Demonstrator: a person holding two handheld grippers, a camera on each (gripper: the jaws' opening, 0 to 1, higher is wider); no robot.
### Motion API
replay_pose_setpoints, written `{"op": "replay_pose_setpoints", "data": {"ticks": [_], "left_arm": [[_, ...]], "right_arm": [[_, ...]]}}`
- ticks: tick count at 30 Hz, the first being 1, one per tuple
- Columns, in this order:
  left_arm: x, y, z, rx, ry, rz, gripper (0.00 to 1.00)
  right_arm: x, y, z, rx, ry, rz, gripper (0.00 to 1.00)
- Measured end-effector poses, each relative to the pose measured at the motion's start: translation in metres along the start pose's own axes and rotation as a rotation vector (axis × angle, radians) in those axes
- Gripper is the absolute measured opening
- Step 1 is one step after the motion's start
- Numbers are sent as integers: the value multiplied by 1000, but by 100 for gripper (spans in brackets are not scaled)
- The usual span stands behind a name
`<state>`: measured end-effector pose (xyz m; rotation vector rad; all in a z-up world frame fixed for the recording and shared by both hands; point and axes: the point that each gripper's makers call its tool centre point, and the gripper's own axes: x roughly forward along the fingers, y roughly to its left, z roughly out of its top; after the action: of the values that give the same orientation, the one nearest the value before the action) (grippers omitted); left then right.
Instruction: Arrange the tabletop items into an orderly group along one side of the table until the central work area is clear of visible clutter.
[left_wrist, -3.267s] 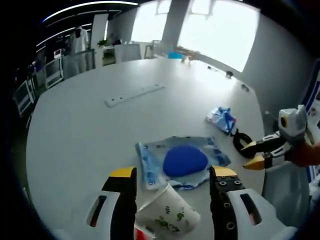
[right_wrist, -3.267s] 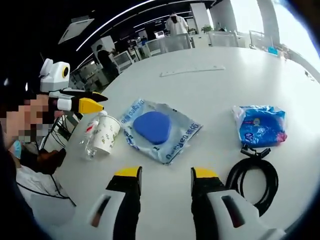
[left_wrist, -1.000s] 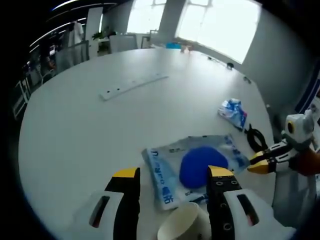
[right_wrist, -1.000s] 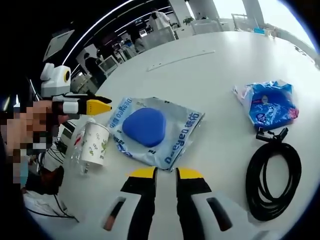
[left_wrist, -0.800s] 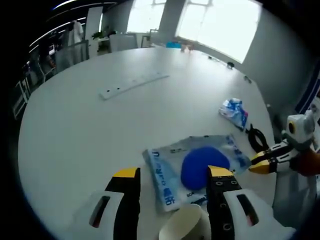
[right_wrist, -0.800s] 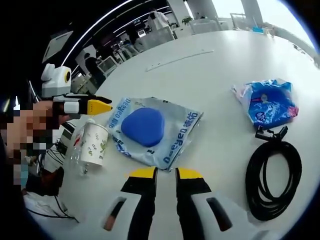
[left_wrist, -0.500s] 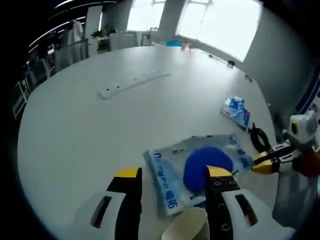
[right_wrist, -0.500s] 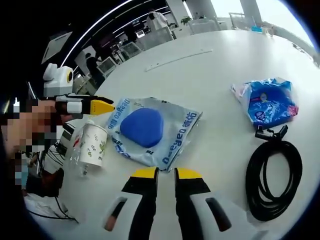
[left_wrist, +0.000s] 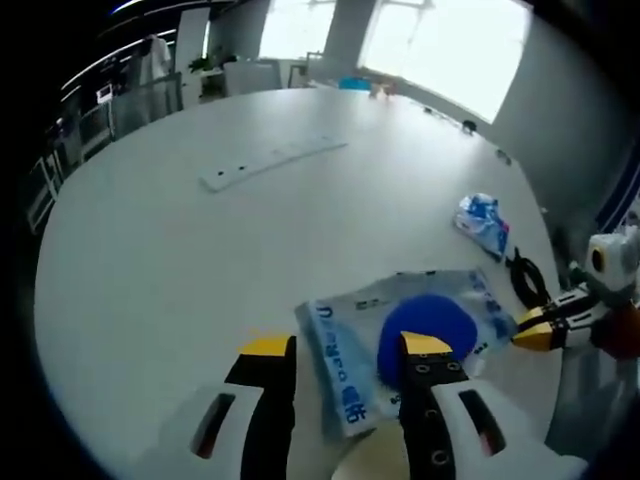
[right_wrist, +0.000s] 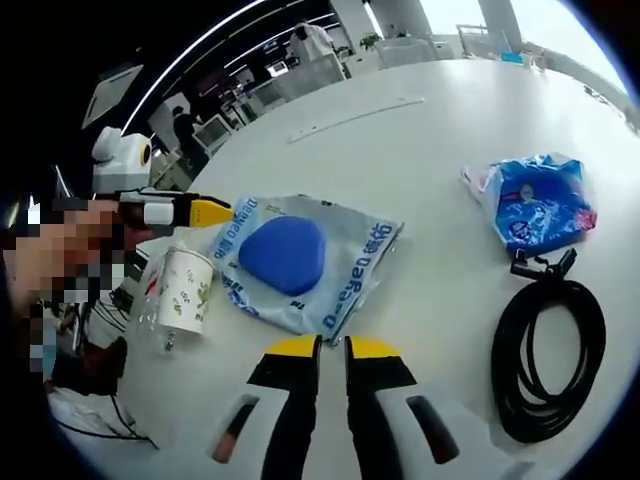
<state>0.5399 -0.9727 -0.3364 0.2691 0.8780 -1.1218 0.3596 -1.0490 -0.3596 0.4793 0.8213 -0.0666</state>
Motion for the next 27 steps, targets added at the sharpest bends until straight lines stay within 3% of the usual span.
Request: {"op": "replay_pose_setpoints", "data": {"ticks": [7, 22, 27], "left_arm": [[5, 3, -1, -14, 9, 6, 24], [10, 8, -10, -19, 38, 15, 14], [10, 13, -13, -21, 51, 33, 5]], "right_arm": [[1, -1, 1, -13, 5, -2, 4], [3, -1, -1, -27, 17, -5, 2], [3, -1, -2, -27, 18, -5, 2]]}}
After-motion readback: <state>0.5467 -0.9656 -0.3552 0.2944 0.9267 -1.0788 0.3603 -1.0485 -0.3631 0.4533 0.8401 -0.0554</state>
